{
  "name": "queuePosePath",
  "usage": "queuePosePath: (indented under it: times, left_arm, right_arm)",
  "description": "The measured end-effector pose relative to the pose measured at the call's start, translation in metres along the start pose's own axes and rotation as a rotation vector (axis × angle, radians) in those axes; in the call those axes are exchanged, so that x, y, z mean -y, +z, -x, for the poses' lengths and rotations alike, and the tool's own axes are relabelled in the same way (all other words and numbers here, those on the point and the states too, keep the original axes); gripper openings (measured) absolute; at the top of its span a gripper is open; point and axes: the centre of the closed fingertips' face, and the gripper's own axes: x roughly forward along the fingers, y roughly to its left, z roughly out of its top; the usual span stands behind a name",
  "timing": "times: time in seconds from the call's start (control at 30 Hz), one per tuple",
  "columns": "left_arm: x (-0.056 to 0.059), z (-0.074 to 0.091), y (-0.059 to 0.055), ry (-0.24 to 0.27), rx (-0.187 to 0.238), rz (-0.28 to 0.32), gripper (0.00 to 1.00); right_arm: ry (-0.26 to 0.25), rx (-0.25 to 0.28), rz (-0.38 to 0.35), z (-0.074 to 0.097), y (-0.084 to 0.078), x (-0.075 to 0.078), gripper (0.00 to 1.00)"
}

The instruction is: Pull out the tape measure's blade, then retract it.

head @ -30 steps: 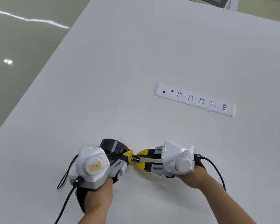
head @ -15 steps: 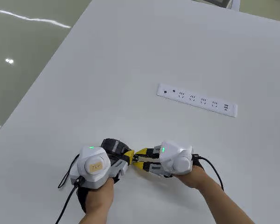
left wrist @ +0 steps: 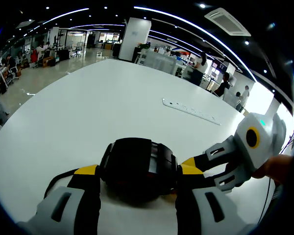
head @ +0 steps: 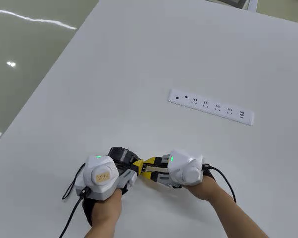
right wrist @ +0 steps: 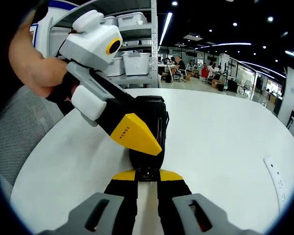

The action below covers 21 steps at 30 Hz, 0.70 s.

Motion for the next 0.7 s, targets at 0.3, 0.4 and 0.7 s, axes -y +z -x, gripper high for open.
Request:
queuePosePath:
  times: [0.3, 0.4, 0.7]
  left_arm:
    - [0.0017, 0.0001, -0.0014, 0.006, -0.002, -0.028, 0.59]
    - [0.002, -0.0002, -0.0017, 0.007, -0.003, -0.033, 0.59]
    - [0.0043, -0.0002, -0.0048, 0.002, -0.011, -0.061, 0.6]
  right_arm:
    - [-0.018, 0.005, -0.016, -0.0014, -0.0026, -0.0014, 0.14]
    - [-0.02, 0.008, -0.021, -0.0023, -0.0038, -0.0009, 0.14]
    - [-0.032, 0.018, -0.045, -0.0035, -0.0078, -0.0043, 0.14]
